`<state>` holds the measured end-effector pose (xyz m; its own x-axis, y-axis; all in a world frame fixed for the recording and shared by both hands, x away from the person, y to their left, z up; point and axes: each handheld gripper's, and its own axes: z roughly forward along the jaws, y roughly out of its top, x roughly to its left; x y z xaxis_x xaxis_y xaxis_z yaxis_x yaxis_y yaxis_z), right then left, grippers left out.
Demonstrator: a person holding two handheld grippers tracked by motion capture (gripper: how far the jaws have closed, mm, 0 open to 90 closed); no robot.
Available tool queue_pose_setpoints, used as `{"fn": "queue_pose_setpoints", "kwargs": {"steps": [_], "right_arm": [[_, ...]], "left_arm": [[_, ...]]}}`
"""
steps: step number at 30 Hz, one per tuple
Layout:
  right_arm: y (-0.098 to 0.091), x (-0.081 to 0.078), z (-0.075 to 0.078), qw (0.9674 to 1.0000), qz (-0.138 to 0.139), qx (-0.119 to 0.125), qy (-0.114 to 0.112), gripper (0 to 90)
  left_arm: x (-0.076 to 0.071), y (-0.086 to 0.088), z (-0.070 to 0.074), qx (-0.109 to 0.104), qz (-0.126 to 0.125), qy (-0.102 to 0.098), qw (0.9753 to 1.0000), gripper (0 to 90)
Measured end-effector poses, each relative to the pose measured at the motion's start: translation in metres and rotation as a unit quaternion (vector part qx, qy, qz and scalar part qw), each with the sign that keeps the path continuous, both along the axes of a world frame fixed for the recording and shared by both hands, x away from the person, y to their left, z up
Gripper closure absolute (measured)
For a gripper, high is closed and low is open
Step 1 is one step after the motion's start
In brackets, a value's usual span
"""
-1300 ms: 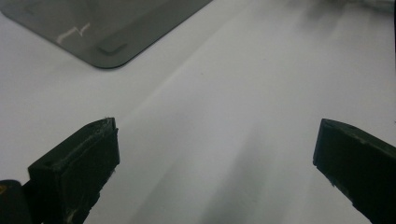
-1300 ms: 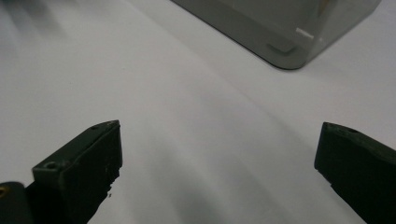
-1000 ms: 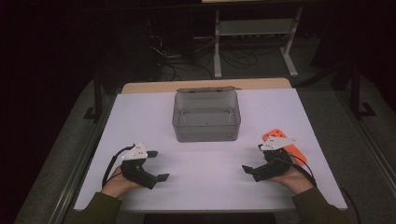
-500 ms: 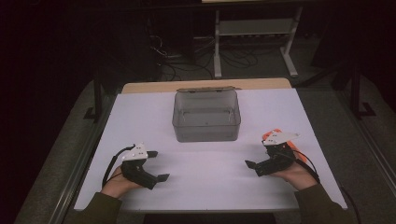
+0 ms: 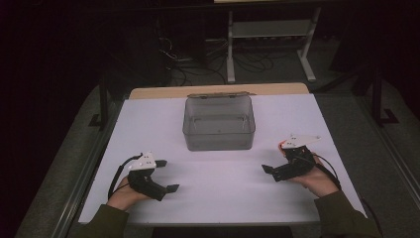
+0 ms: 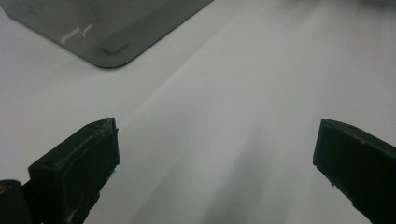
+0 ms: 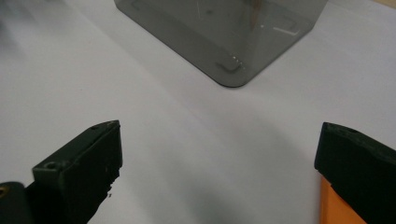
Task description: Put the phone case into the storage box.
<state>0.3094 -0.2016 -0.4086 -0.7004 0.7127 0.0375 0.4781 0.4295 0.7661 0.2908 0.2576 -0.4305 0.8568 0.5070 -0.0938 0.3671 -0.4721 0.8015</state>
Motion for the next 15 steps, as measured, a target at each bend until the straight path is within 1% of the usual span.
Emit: {"fn": "queue_pose_setpoints", "kwargs": {"steps": [8, 10, 12, 15], "right_arm": [[-0.001, 0.008, 0.006, 1.0000, 0.000, -0.003, -0.005, 0.5], [-0.002, 0.009, 0.007, 1.0000, -0.003, -0.001, -0.007, 0.4], [-0.003, 0.011, 0.007, 0.9999, -0.007, 0.003, -0.010, 0.5], [-0.005, 0.012, 0.006, 0.9999, -0.010, 0.001, -0.009, 0.5]], "left_arm": [[0.000, 0.000, 0.000, -0.001, 0.001, 0.000, 1.0000, 0.0], [0.000, 0.000, 0.000, 0.000, 0.000, 0.000, 1.0000, 0.0], [0.000, 0.000, -0.001, 0.001, -0.001, 0.001, 1.0000, 0.0], [0.000, 0.000, -0.001, 0.002, -0.001, 0.002, 1.0000, 0.0]]}}
